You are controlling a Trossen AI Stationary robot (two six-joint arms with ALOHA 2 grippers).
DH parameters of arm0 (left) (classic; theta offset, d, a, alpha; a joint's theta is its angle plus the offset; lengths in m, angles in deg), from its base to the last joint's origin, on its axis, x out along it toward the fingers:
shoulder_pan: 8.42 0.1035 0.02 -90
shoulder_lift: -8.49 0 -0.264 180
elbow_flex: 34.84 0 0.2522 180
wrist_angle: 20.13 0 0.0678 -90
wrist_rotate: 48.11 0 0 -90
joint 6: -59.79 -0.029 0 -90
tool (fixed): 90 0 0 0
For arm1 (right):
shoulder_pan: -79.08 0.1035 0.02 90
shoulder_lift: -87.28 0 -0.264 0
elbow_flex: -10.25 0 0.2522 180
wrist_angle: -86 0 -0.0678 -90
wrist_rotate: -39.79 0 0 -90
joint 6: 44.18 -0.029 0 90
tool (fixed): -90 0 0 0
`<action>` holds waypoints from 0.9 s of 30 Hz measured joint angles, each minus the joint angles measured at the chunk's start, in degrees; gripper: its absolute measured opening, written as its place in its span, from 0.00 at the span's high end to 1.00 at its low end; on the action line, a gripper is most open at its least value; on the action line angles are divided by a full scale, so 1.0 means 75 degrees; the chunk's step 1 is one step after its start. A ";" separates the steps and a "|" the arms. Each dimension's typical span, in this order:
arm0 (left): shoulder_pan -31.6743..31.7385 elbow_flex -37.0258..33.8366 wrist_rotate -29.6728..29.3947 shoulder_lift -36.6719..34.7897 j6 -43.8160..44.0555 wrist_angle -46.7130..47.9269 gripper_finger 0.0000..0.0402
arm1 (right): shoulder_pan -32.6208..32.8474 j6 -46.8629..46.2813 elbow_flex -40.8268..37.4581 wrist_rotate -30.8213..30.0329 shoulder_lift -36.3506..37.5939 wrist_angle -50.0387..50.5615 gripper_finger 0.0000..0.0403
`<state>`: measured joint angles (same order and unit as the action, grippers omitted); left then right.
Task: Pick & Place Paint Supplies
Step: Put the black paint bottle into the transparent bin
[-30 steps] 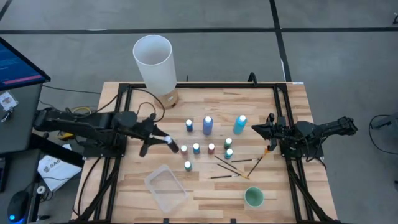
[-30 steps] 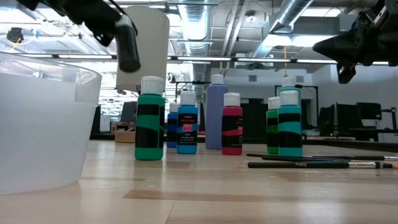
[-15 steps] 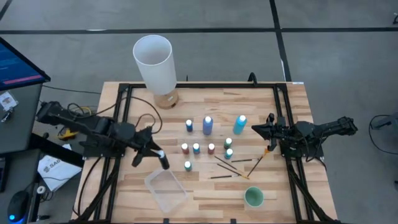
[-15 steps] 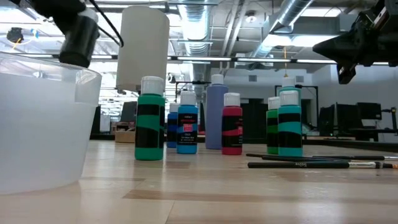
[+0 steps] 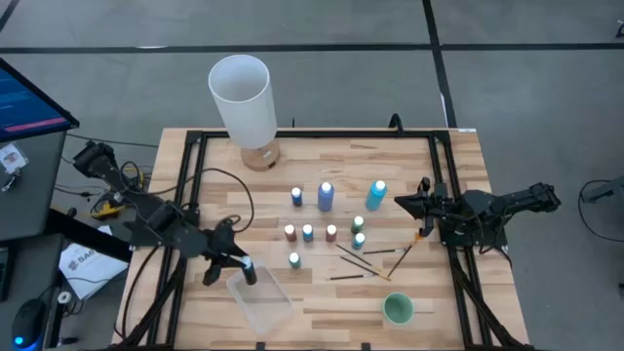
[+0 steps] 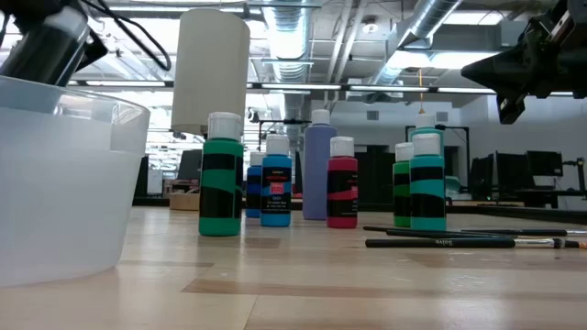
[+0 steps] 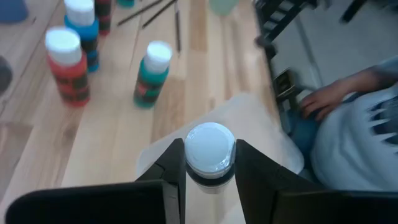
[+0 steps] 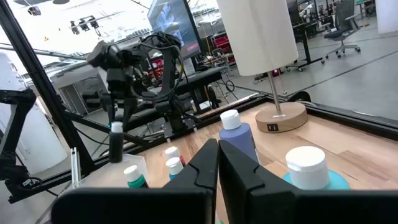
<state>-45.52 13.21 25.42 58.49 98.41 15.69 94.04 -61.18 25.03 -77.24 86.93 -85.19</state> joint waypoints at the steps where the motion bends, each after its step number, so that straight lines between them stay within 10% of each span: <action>1: -0.0090 0.0000 -0.0117 0.0151 0.0061 0.0014 0.81 | 0.0003 -0.0001 0.0000 0.0001 0.0000 0.0000 0.98; 27: -0.0619 0.0001 -0.1538 0.1880 -0.0506 -0.0073 0.81 | 0.0000 -0.0002 0.0000 0.0003 -0.0001 0.0000 0.98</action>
<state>-50.16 13.22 13.89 72.59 94.62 15.15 94.04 -61.19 25.03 -77.22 86.92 -85.19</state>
